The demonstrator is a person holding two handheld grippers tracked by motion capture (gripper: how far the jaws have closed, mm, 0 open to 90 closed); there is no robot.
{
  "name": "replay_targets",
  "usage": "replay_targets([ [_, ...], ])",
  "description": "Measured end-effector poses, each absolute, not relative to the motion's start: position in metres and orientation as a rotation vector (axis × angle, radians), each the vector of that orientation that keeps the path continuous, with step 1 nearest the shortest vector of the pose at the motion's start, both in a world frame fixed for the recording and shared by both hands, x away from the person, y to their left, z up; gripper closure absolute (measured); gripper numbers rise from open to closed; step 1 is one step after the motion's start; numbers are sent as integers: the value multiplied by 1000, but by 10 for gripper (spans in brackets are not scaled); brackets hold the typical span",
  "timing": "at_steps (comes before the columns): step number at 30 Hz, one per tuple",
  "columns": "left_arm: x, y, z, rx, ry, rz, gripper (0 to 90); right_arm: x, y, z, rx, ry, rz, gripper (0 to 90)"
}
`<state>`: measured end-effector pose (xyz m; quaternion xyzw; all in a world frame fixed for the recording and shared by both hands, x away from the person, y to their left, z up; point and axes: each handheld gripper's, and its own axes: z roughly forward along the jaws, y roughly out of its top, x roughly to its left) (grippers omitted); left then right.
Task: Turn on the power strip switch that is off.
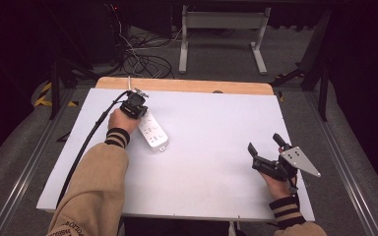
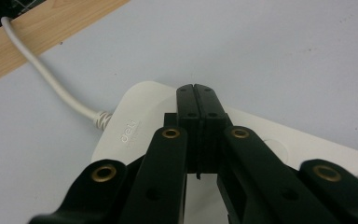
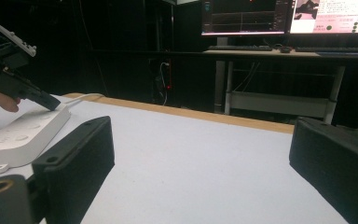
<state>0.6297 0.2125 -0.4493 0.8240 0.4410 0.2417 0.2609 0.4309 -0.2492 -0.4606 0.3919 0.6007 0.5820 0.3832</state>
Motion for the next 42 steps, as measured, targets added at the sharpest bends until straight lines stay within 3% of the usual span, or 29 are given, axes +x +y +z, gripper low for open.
replay_targets([
  [23, 630, 206, -450, 2235, 1235, 652, 900, 417, -249, -453, 972, 1495, 1500, 69],
  [42, 628, 212, -453, 2185, 1169, 677, 900, 419, -248, -453, 976, 1488, 1497, 69],
])
